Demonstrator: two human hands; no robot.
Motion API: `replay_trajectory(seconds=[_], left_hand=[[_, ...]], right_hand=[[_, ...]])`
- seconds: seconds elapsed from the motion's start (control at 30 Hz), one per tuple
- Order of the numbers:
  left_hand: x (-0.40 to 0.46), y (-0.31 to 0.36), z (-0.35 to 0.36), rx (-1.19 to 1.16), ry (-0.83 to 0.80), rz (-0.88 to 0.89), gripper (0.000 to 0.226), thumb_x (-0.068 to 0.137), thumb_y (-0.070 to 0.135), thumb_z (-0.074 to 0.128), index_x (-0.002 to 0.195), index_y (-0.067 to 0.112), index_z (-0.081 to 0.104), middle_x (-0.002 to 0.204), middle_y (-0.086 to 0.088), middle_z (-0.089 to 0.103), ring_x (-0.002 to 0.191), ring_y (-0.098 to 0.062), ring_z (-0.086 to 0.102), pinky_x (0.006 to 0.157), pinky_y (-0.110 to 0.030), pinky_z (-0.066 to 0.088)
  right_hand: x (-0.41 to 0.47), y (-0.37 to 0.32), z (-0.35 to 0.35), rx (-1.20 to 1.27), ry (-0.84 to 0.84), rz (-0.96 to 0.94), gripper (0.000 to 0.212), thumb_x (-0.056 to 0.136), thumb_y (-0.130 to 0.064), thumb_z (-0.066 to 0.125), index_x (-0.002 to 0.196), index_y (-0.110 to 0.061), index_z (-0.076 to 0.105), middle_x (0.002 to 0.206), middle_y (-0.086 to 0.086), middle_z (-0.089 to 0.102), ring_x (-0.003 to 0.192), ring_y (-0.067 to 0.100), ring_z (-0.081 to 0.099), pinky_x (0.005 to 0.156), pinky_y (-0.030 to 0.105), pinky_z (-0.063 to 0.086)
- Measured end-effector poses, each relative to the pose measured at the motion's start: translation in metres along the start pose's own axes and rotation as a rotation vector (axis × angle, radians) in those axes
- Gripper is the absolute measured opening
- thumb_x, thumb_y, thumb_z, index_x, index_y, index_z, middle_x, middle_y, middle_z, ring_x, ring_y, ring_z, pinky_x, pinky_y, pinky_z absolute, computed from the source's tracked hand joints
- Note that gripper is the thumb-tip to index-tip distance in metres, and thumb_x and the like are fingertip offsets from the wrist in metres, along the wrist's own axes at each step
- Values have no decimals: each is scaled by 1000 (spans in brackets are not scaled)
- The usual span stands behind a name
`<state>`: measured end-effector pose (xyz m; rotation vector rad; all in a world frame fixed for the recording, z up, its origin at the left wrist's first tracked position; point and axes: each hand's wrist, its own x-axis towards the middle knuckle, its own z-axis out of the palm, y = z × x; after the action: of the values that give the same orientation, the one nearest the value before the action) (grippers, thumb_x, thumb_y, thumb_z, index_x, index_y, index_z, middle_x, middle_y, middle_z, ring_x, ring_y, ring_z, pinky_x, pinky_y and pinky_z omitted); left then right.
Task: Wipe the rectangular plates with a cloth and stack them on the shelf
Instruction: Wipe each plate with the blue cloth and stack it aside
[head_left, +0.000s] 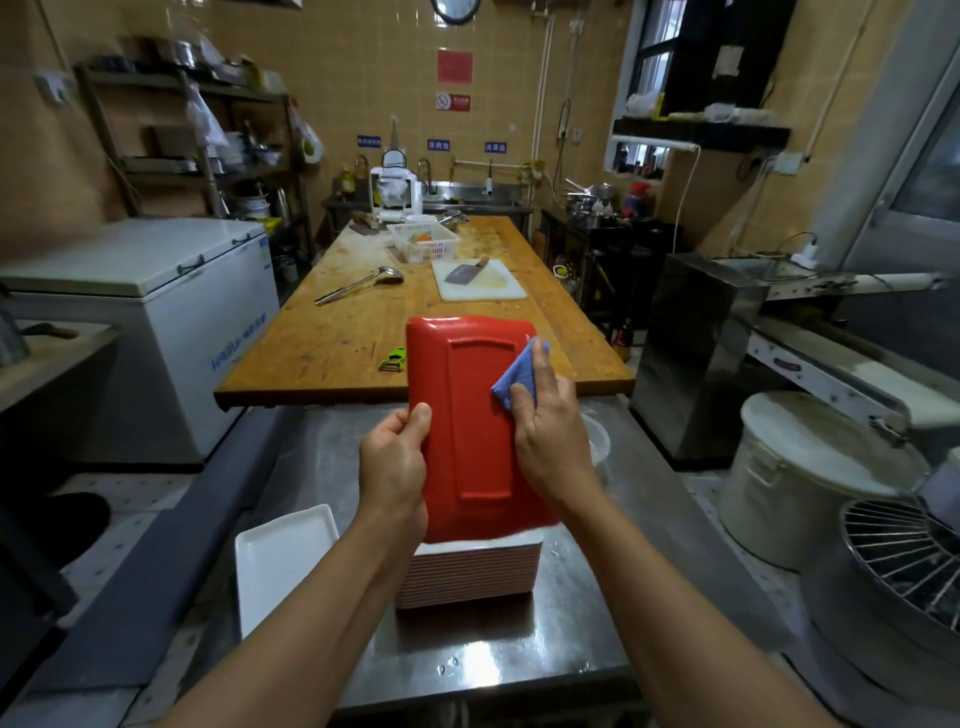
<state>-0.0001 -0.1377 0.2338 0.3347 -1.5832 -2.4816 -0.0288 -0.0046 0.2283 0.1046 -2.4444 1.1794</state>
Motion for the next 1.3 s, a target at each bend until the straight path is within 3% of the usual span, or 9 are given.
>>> replay_trajectory(seconds=[0.1,0.2,0.33,0.57,0.67,0.8,0.93,1.07,1.3], left_hand=[[12,6,7,-41,72,41,23,95,15,52,72,13,53,62,-2,64,55,-15,62,63,-38,55],[18,8,13,-64,84,66,21,96,17,52,76,15,56,68,-1,65,61,-15,64,68,-39,56],[19,-3,17,-51,51,29,18,98,20,48,81,15,54,79,-6,65,75,-22,63,73,-40,54],[20,-2,-1,210,-177,-63,16,98,23,47,94,11,57,87,-8,66,74,-20,65,67,-35,53],[22,8,-12,358,-233,-89,30,94,31,54,113,8,55,102,-9,64,83,-20,64,75,-37,51],[47,35,-19,739,-94,251,82,74,46,72,139,16,33,133,-6,44,114,-18,50,93,-36,44],[70,69,-12,996,-342,275,87,62,47,77,136,17,42,134,-3,50,119,-17,50,98,-36,43],[74,85,-14,928,-616,23,54,59,40,80,106,19,64,105,-9,71,87,-22,70,79,-34,57],[80,67,-27,579,-583,-79,100,23,45,94,111,8,64,101,-17,71,88,-33,69,76,-44,58]], right_hand=[[-27,10,10,-2,-8,1,56,99,-36,35,149,-38,8,123,7,43,92,19,54,79,40,50],[-42,20,12,218,27,47,56,96,-31,47,147,-34,24,120,0,49,96,10,54,82,27,49],[-29,14,-7,623,57,276,40,81,-10,68,108,-34,52,94,2,62,82,22,65,74,44,57],[-16,23,-22,987,-8,427,40,78,5,67,109,-15,51,84,12,64,66,30,60,70,53,51],[-13,30,-27,1028,-110,428,55,67,-3,74,115,-12,49,93,13,65,75,29,64,76,53,52],[-3,37,-34,988,-214,379,56,56,-9,73,108,-15,55,99,13,65,81,25,66,74,43,57],[3,41,-40,985,-352,285,68,43,-18,78,109,-11,59,90,7,70,76,20,67,66,31,57],[9,44,-46,946,-409,235,72,46,-19,76,114,-5,58,95,9,68,81,20,66,71,30,56],[21,30,-53,718,-344,169,38,66,-12,73,103,-14,66,97,12,67,82,24,66,76,38,57]])
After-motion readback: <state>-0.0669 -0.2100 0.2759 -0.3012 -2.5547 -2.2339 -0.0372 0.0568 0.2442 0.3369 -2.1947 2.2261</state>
